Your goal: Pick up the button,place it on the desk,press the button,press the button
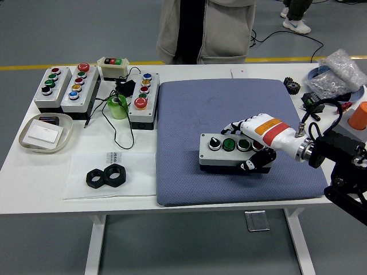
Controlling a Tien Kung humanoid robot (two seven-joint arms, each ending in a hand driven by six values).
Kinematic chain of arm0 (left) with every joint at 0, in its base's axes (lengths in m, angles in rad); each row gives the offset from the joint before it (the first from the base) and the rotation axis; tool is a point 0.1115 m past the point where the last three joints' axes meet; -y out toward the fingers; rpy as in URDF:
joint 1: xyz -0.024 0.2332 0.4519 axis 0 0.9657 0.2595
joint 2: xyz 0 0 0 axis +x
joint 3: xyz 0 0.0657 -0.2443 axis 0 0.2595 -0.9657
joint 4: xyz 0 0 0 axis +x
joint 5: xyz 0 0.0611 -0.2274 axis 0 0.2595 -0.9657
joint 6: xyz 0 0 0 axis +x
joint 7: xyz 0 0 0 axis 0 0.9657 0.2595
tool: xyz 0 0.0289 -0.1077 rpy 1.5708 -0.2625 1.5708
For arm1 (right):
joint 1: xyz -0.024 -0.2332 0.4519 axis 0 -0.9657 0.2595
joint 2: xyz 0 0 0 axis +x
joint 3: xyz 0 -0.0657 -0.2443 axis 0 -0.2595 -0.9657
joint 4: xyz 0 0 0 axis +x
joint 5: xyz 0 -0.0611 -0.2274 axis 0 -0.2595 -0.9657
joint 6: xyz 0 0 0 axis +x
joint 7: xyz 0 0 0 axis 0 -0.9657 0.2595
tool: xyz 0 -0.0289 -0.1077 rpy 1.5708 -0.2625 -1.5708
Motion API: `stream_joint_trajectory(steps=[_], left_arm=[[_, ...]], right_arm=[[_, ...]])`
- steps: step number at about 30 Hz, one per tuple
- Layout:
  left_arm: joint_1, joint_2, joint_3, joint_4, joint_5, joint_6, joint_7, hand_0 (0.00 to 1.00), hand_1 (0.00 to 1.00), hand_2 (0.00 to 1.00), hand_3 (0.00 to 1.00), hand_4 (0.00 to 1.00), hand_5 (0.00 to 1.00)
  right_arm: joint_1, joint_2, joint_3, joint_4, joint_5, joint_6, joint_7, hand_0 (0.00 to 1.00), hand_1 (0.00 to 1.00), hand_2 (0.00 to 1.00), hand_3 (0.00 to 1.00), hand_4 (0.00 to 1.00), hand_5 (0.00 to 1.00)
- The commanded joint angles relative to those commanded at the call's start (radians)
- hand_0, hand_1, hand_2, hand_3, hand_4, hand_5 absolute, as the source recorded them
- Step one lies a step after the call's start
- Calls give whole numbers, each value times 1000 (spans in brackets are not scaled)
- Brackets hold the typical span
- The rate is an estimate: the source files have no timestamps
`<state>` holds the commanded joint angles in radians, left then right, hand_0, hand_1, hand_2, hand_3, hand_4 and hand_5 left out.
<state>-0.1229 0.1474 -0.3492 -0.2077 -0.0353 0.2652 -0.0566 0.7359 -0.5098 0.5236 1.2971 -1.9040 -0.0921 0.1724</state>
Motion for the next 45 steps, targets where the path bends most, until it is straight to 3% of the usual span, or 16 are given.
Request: stream_joint_trajectory(steps=[8,16,17,22,23,28,29,34,35,40,41,45], left_arm=[[-1,0,5,-1,-6,0,-2,761,827,862,827,628,998],[-7,0,17,-1,-23,-2,-8,759,826,862,826,627,998],[-8,0,18,-1,-24,-2,-8,763,827,862,826,626,998],[-11,0,19,-1,-28,-2,-9,763,827,862,826,626,998],[-11,0,19,0,-28,-2,-9,764,828,862,826,626,998],[-12,0,19,0,-28,-2,-8,764,828,862,826,626,998],[-12,0,19,0,-28,-2,-8,765,828,862,826,626,998],[-11,0,17,0,-26,-2,-8,765,828,862,826,626,998],[-11,0,17,0,-25,-2,-7,766,828,862,826,625,998],[-12,0,16,1,-25,-3,-8,766,828,862,826,625,998],[-12,0,17,1,-26,-3,-8,766,827,862,826,624,998],[-12,0,18,1,-27,-3,-8,766,827,862,826,624,998]], right_arm=[[56,6,-69,-65,12,-42,66,490,398,440,698,890,73],[77,13,-92,-96,9,-23,57,506,398,441,714,898,63],[78,13,-93,-98,5,-18,55,547,443,478,883,883,79],[84,10,-98,-105,-1,5,43,547,443,478,883,883,79],[86,9,-98,-108,1,14,38,588,502,578,998,983,175],[88,6,-97,-112,5,36,29,588,502,578,998,983,175],[88,5,-96,-112,3,40,27,616,556,668,998,994,196],[88,0,-90,-99,-2,44,25,616,556,668,998,994,196],[88,-1,-90,-97,-2,43,25,633,595,731,998,998,195],[84,-13,-80,-73,-18,44,21,633,595,731,998,998,195],[82,-16,-77,-66,-20,43,20,679,651,828,998,998,200],[77,-22,-61,-47,-25,36,15,679,651,828,998,998,200]])
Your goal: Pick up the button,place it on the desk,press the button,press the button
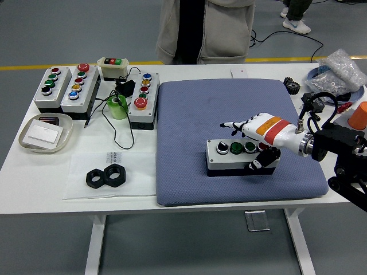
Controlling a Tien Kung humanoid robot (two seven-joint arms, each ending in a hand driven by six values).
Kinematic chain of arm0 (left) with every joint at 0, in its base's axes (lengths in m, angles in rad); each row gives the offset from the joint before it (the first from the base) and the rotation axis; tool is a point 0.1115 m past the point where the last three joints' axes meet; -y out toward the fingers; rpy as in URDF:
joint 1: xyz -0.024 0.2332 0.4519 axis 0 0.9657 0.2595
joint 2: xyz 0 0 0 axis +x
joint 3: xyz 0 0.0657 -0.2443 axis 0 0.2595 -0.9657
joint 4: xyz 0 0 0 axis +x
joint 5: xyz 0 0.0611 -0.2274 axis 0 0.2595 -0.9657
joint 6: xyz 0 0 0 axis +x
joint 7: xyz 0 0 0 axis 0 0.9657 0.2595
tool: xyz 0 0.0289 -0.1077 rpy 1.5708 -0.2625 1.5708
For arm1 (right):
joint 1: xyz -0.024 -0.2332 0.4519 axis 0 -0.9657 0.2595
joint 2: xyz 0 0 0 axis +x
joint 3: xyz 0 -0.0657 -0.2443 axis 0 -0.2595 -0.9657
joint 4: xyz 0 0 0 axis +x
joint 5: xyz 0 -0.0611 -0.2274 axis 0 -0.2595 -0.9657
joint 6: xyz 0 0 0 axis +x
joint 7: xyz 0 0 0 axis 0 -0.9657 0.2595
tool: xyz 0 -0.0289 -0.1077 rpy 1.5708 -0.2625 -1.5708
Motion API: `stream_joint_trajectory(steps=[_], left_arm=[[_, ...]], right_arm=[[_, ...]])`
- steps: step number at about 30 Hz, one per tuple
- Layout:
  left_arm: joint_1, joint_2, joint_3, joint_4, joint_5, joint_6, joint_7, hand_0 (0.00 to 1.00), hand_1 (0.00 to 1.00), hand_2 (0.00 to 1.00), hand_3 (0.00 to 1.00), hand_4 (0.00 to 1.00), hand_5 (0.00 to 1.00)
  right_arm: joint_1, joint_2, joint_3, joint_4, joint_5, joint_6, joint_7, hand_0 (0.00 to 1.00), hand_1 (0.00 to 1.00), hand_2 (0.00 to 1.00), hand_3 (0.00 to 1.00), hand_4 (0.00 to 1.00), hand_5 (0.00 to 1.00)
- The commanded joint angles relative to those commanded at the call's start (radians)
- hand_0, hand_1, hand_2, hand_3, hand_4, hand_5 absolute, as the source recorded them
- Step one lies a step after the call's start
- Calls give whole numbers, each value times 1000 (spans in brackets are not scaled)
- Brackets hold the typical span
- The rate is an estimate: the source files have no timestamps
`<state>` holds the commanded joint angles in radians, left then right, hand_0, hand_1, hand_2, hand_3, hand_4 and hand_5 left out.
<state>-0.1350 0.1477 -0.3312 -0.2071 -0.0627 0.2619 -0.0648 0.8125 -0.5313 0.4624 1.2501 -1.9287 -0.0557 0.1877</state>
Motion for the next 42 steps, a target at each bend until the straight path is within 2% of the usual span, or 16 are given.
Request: stream_joint_trajectory(steps=[1,2,7,9,14,19,20,25,26,28,31,32,35,37,38,42], left_arm=[[0,0,0,0,0,0,0,766,827,862,826,624,998],[0,0,-1,0,1,0,0,765,828,862,826,624,998],[0,0,-1,0,2,0,1,765,828,862,826,624,998],[0,0,-2,0,2,0,1,765,827,862,826,623,998],[2,-1,1,0,-3,0,-1,766,828,862,826,623,998],[5,-1,-2,1,4,-2,-1,766,828,862,826,623,998],[5,-1,-3,1,5,-2,-1,764,827,862,826,623,998],[8,-1,-4,2,8,-2,-1,764,827,862,826,623,998],[8,-1,-5,2,8,-2,-1,763,827,862,826,624,998],[10,-1,-6,2,10,-2,-1,763,827,862,826,624,998],[14,-2,-13,2,20,-2,2,763,827,862,826,624,998],[14,-2,-15,2,22,-2,3,763,827,861,826,623,998],[18,-3,-19,2,31,-1,5,763,827,861,826,623,998],[18,-3,-20,2,33,-1,6,763,827,861,826,623,998],[19,-3,-20,2,34,-1,6,760,827,861,826,623,998],[18,-3,-18,2,31,-2,5,760,827,861,826,623,998]], right_arm=[[-1,-1,4,3,-1,-1,-1,679,651,828,998,998,200],[-2,-1,8,7,-1,0,-3,773,742,931,998,998,201],[-9,-7,18,28,0,6,-7,773,742,931,998,998,201],[-15,-11,24,36,4,8,-8,842,789,961,998,998,204],[-67,-38,101,118,100,15,-21,824,780,925,998,972,204],[-132,-77,232,270,255,-78,-57,824,780,925,998,972,204],[-137,-81,247,291,262,-89,-66,670,579,630,976,787,215],[-202,-129,335,349,273,-145,-144,670,579,630,976,787,215],[-209,-133,342,348,271,-148,-148,344,190,347,806,550,68],[-234,-143,359,343,267,-149,-155,344,190,347,806,550,68],[-264,-153,366,337,272,-105,-150,344,190,347,806,550,68],[-270,-155,365,337,268,-94,-151,299,121,282,744,464,2],[-303,-162,365,338,246,-39,-161,299,121,282,744,464,2],[-320,-166,369,340,236,-17,-167,299,121,282,744,464,2],[-327,-168,370,341,230,-11,-168,311,74,204,709,463,2],[-349,-175,369,345,209,19,-178,311,74,204,709,463,2]])
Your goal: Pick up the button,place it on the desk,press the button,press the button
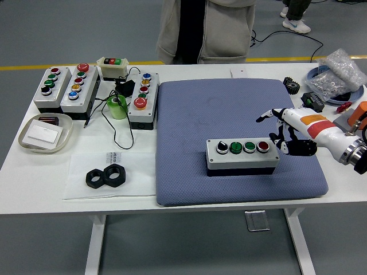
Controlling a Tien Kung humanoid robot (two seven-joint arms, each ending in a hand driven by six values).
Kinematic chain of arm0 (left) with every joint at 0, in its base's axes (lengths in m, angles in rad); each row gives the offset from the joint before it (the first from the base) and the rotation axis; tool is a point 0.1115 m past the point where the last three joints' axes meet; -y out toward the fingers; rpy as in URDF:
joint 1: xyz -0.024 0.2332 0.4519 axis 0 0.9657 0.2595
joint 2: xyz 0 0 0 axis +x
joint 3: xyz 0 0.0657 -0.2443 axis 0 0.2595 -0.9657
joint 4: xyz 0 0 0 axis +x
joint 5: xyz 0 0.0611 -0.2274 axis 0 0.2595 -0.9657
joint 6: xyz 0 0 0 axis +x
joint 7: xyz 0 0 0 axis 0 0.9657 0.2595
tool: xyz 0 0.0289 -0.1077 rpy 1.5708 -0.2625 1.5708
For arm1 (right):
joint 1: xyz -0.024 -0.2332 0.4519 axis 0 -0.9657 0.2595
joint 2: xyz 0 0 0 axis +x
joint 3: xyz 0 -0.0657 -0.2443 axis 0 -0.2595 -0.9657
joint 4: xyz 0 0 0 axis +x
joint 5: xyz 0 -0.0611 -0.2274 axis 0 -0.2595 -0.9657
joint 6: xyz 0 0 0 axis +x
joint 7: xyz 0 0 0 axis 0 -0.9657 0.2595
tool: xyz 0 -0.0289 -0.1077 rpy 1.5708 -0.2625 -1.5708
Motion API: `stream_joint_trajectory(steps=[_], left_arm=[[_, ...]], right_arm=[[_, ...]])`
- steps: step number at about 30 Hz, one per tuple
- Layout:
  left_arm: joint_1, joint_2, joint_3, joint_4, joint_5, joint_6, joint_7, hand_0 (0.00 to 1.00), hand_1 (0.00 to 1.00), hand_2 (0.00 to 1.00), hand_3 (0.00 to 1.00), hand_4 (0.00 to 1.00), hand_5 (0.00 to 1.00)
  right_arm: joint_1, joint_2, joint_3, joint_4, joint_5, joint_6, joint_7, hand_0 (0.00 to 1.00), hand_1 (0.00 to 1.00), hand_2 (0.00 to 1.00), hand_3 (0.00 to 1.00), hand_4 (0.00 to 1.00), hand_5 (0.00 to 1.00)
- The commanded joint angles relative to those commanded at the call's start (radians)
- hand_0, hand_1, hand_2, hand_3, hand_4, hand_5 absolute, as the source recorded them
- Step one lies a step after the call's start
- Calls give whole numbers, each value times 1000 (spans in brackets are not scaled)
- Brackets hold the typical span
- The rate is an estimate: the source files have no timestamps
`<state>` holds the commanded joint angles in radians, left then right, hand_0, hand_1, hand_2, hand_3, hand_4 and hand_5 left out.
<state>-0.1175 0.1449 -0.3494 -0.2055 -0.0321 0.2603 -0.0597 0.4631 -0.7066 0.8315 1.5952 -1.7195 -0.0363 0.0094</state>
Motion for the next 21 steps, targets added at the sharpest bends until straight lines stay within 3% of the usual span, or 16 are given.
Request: stream_joint_trajectory(steps=[1,2,21], left_arm=[[-1,0,2,0,-2,0,0,760,827,861,826,623,998],[-2,0,3,0,-5,0,-1,762,827,861,826,623,998],[-12,-1,14,0,-21,-1,-5,761,826,861,826,623,998]], right_arm=[[-2,0,-1,-1,-6,7,-3,311,74,204,709,463,2],[-6,0,0,0,-12,15,-6,279,49,179,706,383,2],[-6,21,-32,-36,-33,41,-24,266,39,171,707,361,2]])
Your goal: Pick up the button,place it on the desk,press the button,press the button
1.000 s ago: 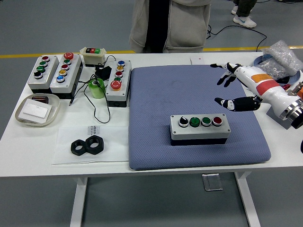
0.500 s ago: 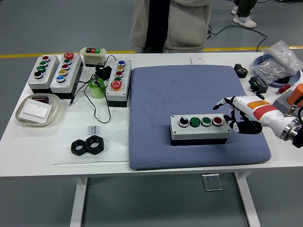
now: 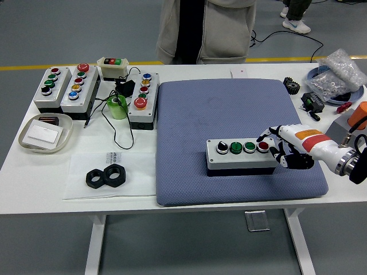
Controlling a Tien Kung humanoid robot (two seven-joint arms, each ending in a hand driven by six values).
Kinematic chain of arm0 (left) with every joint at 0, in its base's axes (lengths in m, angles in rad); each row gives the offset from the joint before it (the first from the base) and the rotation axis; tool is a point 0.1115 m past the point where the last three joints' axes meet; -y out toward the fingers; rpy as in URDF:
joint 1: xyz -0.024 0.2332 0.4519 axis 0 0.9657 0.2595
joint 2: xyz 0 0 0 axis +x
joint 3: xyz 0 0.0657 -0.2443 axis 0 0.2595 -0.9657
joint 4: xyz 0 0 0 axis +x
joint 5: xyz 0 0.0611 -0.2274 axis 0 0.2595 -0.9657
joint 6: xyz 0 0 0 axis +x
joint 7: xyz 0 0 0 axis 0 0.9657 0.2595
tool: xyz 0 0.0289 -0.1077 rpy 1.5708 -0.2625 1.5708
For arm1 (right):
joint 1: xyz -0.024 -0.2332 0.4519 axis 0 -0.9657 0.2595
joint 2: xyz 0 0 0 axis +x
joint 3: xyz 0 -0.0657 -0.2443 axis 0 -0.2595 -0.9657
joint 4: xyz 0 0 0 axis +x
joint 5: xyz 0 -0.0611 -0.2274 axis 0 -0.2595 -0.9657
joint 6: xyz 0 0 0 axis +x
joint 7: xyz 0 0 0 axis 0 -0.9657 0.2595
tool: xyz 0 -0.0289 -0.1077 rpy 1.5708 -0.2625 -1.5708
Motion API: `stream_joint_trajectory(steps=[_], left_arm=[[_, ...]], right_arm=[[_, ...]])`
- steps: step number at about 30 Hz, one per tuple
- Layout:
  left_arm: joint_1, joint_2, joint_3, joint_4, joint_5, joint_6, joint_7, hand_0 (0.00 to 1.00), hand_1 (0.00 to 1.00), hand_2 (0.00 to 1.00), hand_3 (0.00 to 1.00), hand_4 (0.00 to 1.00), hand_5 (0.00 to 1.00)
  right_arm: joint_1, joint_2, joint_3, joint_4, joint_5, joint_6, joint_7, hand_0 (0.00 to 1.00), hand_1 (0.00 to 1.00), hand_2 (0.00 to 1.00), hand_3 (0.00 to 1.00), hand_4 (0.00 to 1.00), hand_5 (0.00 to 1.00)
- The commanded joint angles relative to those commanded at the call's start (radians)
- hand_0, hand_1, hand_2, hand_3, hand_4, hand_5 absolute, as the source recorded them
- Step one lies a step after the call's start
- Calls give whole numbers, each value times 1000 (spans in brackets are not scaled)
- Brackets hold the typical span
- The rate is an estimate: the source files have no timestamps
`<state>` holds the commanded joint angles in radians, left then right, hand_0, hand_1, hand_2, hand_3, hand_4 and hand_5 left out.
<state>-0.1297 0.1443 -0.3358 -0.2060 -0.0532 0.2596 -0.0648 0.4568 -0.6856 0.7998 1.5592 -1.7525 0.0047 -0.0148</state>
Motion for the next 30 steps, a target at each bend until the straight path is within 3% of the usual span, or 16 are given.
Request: stream_joint_trajectory(steps=[30], left_arm=[[-4,0,0,0,-1,0,-1,761,827,860,826,623,998]], right_arm=[[0,6,-35,-40,-21,37,-20,269,40,170,698,385,2]])
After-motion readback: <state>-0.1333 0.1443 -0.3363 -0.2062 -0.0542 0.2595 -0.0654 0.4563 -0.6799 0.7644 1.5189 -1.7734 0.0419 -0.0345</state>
